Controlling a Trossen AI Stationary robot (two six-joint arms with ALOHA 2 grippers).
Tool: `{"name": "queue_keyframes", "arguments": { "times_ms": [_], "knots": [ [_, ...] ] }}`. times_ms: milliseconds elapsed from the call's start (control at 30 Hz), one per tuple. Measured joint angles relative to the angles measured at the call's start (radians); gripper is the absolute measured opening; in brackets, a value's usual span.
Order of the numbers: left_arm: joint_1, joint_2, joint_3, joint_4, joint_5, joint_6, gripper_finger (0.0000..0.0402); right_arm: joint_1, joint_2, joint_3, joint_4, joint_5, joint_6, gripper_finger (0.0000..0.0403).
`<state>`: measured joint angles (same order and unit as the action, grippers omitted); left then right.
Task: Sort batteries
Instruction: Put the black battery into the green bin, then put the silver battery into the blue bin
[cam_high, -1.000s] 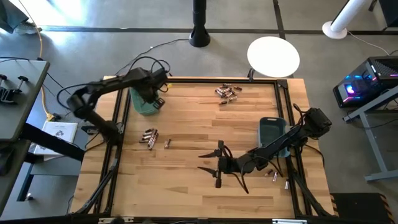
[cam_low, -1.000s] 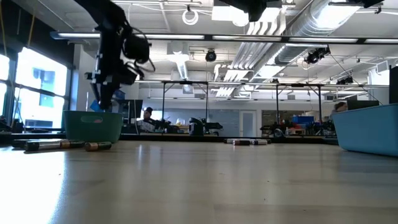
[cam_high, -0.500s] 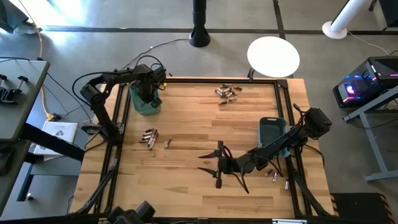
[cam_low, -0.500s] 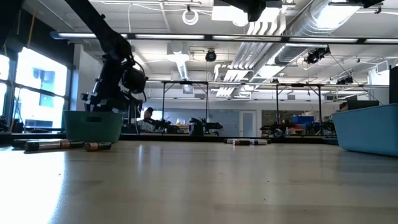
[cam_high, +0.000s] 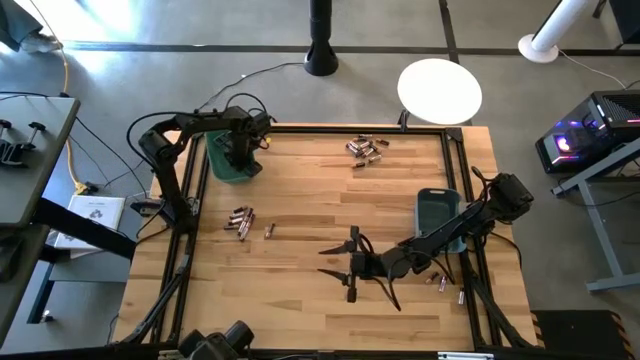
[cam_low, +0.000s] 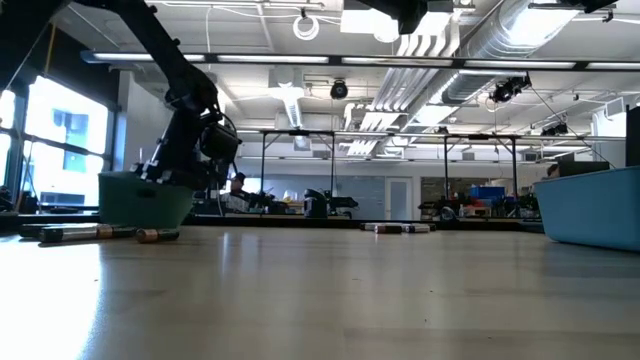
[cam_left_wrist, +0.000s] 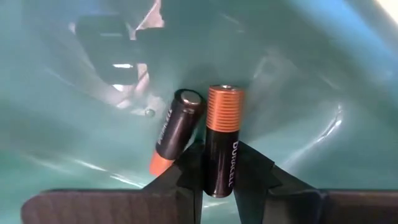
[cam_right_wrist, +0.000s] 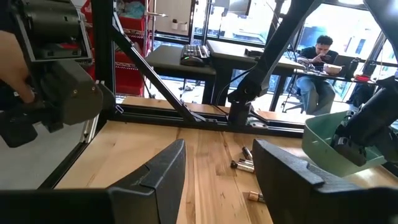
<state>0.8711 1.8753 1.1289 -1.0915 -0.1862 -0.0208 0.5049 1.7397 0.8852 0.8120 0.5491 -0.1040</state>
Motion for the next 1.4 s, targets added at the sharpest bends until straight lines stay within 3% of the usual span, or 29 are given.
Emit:
{"name": "queue_keyframes", "arguments": {
  "times_ms": [467, 733, 1067, 1267, 1400],
  "knots": [
    [0.000, 0.008, 0.120, -0.040, -0.028, 0.012, 0.0150, 0.000, 0.000, 0.000, 0.001, 0.000, 0.000, 0.0181],
    [-0.001, -0.037, 0.215, -0.155, -0.024, 0.015, 0.0158, 0.004, 0.000, 0.000, 0.006, 0.032, -0.001, 0.0181],
    [-0.020, -0.374, 0.194, -0.080, -0.039, -0.030, 0.0158, 0.093, -0.061, 0.000, -0.012, 0.284, -0.116, 0.0181],
    [-0.167, -0.619, 0.121, -0.012, -0.011, -0.097, 0.0158, 0.161, -0.073, 0.000, -0.030, 0.276, -0.140, 0.0181],
    [-0.321, -0.762, 0.038, 0.168, -0.010, -0.154, 0.0158, 0.182, -0.073, 0.000, -0.053, 0.230, -0.170, 0.0181]
  ]
}}
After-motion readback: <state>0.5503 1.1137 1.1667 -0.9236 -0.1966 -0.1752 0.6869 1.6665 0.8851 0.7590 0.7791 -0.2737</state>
